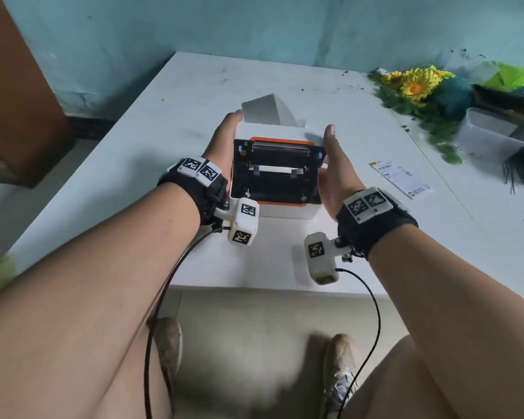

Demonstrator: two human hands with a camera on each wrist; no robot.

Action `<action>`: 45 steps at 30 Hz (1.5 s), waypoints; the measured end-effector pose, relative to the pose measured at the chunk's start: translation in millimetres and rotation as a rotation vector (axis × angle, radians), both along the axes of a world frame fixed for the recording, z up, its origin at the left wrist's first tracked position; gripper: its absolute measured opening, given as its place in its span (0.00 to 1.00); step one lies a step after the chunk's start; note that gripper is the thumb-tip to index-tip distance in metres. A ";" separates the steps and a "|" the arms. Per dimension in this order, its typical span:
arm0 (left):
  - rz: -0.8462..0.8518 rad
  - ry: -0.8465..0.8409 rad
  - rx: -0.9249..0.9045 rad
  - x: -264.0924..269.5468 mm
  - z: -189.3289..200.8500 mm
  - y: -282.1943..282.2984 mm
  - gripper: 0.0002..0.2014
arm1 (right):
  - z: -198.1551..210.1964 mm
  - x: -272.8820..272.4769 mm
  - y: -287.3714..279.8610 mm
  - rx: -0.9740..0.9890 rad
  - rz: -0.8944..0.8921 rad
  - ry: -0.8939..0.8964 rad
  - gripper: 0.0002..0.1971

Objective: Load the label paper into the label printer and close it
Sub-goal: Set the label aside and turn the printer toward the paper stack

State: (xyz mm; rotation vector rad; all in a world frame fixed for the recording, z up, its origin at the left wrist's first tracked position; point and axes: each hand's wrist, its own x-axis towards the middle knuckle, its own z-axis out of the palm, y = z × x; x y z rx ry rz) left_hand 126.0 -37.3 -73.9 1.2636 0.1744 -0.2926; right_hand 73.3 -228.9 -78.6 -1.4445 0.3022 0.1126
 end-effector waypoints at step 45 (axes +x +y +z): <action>-0.264 0.031 -0.071 -7.7 -6.4 13.7 0.36 | -1.0 11.2 -7.5 -0.061 0.215 0.029 0.31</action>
